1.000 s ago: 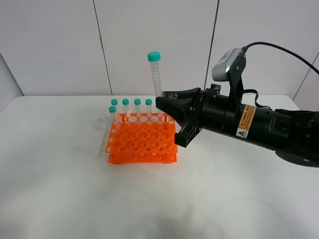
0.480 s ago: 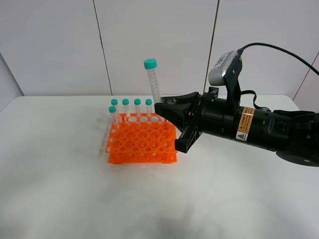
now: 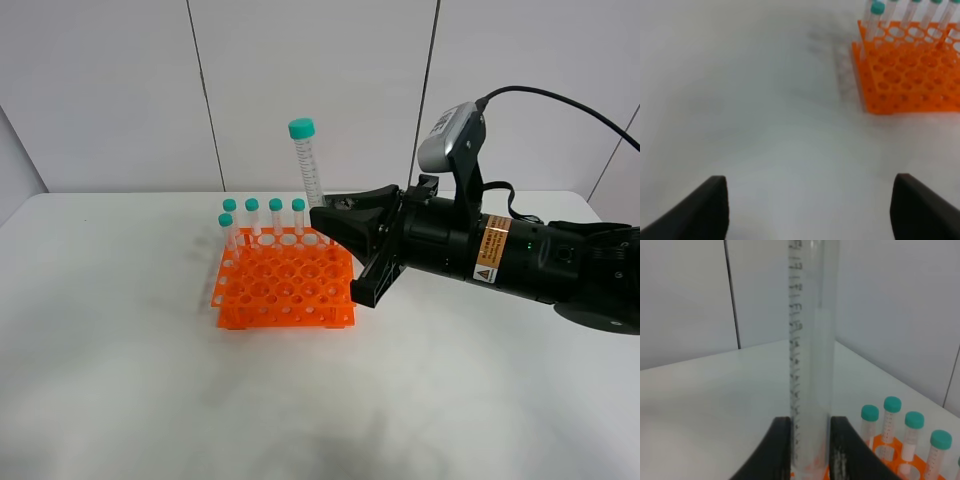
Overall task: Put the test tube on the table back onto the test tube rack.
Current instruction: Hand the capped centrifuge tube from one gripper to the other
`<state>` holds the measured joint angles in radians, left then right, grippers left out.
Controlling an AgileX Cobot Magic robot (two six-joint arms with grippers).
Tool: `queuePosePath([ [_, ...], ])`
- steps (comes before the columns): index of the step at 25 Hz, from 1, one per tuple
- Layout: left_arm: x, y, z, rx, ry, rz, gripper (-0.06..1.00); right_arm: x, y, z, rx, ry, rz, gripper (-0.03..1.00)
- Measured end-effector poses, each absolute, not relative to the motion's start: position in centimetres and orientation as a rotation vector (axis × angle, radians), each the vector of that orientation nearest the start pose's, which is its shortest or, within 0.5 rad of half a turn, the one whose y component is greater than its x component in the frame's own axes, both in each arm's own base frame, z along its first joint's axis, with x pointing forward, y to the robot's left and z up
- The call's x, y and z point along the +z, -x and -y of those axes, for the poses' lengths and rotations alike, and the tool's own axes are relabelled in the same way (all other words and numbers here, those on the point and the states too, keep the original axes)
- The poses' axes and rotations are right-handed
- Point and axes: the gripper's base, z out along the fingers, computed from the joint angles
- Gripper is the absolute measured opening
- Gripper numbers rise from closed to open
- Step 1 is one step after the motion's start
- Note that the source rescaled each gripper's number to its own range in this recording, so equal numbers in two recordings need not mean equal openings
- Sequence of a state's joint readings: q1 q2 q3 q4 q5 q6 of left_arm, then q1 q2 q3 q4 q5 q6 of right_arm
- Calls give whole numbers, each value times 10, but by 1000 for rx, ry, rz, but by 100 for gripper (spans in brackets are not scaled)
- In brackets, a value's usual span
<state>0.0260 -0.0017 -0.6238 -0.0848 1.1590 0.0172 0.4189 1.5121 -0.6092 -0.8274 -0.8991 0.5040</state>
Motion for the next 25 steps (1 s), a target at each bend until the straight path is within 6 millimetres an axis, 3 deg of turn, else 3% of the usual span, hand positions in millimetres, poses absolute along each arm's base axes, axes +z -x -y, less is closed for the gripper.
queuePosePath([
  [4,307,27,8,-74,-7,-2004,100,231,-238,-163,760,870,-1482,0],
  [9,315,7,8,-79,-8,-2114,100,231,-238,-163,759,872,-1483,0],
  [20,366,-29,7,-49,-77,-2122,100,230,-239,-163,745,874,-1501,0],
  [25,379,-37,12,-121,-243,-2111,100,230,-239,-163,745,874,-1501,0],
])
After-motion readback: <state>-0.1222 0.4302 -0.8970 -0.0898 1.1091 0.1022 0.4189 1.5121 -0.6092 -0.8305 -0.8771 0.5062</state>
